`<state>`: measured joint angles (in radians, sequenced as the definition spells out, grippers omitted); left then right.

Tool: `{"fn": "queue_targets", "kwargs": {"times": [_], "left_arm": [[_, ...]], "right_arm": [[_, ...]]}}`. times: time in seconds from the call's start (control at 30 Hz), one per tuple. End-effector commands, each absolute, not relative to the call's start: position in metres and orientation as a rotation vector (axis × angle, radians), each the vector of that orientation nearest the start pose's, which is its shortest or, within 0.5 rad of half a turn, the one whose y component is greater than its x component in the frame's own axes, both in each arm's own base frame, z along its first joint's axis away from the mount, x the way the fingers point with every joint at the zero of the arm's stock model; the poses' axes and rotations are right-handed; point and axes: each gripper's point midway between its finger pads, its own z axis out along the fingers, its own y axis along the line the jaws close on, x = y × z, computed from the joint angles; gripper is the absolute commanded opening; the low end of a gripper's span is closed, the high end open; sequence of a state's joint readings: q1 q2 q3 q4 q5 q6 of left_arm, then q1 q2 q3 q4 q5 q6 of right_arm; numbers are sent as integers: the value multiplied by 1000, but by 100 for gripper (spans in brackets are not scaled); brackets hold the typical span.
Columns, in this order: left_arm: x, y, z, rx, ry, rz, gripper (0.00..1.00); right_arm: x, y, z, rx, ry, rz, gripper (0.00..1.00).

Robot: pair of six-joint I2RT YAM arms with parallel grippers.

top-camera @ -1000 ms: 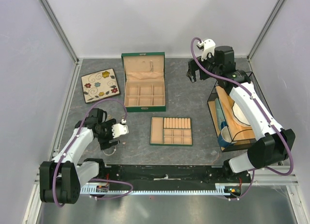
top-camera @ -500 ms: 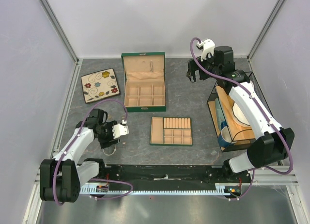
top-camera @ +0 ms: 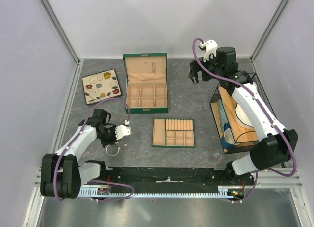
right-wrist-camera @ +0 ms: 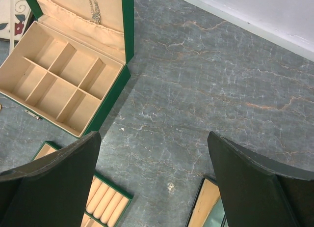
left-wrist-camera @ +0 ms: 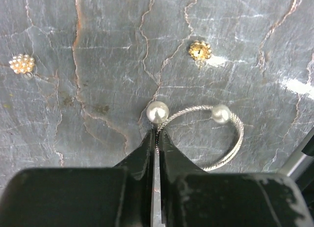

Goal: Organize the mixed jewelry

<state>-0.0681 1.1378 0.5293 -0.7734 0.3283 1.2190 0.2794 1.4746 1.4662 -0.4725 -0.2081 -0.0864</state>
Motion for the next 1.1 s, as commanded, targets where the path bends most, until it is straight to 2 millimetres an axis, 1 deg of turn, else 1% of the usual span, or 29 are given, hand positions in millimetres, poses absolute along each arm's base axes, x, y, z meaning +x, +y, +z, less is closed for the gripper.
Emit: {"fn": "queue_targets", "kwargs": {"times": [0.0, 0.03, 0.07, 0.13, 0.23, 0.27, 0.33, 0.37, 0.43, 0.47, 0.53, 0.57, 0.63, 0.67, 0.7, 0.73, 0.77, 0.8, 0.83, 0.87, 0.9, 0.93, 0.97, 1.0, 1.03, 1.07], "left_arm": [[197, -36, 13, 1642, 2205, -227, 2], [195, -37, 14, 1637, 2221, -243, 2], [199, -38, 20, 1621, 2224, -244, 2], [201, -39, 25, 1607, 2238, -263, 2], [207, -47, 47, 1574, 2222, -310, 1], [212, -54, 62, 1553, 2195, -343, 2], [220, -63, 83, 1518, 2156, -370, 2], [232, -72, 105, 1479, 2107, -390, 1], [240, -79, 125, 1413, 2105, -431, 1], [253, -85, 146, 1382, 2058, -428, 2], [268, -91, 165, 1296, 2065, -450, 1], [284, -96, 180, 1261, 2052, -461, 2], [304, -101, 193, 1167, 2079, -480, 2], [322, -106, 203, 1147, 2070, -480, 2], [330, -110, 204, 1134, 2080, -488, 2], [343, -111, 207, 1094, 2096, -454, 2], [352, -120, 214, 1104, 2075, -429, 2], [363, -124, 203, 1107, 2107, -415, 2], [371, -127, 201, 1075, 2128, -392, 1], [385, -132, 203, 1070, 2115, -330, 2], [394, -136, 193, 1064, 2142, -326, 1], [400, -139, 188, 1035, 2166, -327, 2], [410, -144, 194, 1027, 2156, -299, 2], [418, -148, 183, 1026, 2184, -301, 2], [428, -148, 188, 988, 2188, -269, 2], [434, -153, 187, 990, 2180, -254, 2]], "right_arm": [[418, 153, 283, -506, 1977, 320, 98], [419, 152, 284, -503, 1976, 314, 98], [419, 151, 283, -501, 1976, 311, 98], [418, 151, 282, -500, 1978, 307, 98], [418, 150, 281, -502, 1981, 302, 98], [418, 150, 281, -504, 1980, 298, 98], [418, 150, 281, -504, 1980, 298, 98], [419, 149, 281, -503, 1979, 296, 98], [420, 150, 279, -501, 1984, 296, 98], [420, 150, 280, -501, 1981, 296, 98], [421, 150, 280, -501, 1981, 291, 98], [423, 149, 279, -498, 1983, 287, 98], [424, 149, 279, -495, 1984, 287, 98], [424, 149, 280, -495, 1982, 282, 98], [425, 149, 279, -494, 1986, 283, 98], [426, 147, 279, -488, 1986, 272, 98], [427, 147, 278, -487, 1987, 270, 98], [427, 147, 277, -488, 1989, 265, 98], [427, 146, 276, -486, 1992, 263, 98], [427, 145, 275, -484, 1994, 256, 98], [427, 144, 274, -484, 1996, 252, 98], [426, 144, 274, -486, 1995, 248, 98], [426, 143, 274, -483, 1997, 243, 98], [426, 142, 274, -485, 1995, 240, 98], [426, 141, 274, -483, 1996, 237, 98], [426, 141, 273, -484, 1997, 239, 98]]}}
